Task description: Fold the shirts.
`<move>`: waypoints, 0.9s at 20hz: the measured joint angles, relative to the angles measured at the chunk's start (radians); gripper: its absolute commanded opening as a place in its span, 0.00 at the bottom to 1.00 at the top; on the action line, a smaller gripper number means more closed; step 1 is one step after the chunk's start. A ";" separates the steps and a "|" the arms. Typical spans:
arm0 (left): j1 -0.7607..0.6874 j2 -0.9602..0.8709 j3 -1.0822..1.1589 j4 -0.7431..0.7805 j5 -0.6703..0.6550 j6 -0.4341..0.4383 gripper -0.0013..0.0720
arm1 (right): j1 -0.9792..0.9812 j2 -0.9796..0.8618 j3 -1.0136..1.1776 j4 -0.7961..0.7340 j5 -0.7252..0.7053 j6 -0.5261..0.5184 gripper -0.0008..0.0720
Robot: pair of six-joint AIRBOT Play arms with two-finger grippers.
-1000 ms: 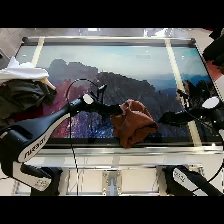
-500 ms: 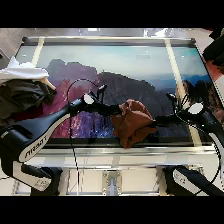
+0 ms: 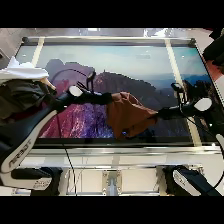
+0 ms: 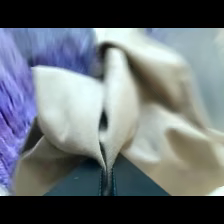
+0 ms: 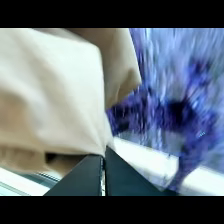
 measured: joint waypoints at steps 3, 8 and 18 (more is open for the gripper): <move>0.082 0.196 0.002 0.000 -0.083 0.000 0.03 | 0.000 0.113 0.172 -0.016 0.086 0.000 0.03; 0.138 0.589 0.004 -0.005 -0.135 0.003 0.03 | 0.000 0.305 0.512 0.000 0.162 0.000 0.02; 0.151 0.936 -0.062 0.243 -0.352 -0.109 0.03 | 0.000 0.312 0.767 0.166 0.269 0.001 0.02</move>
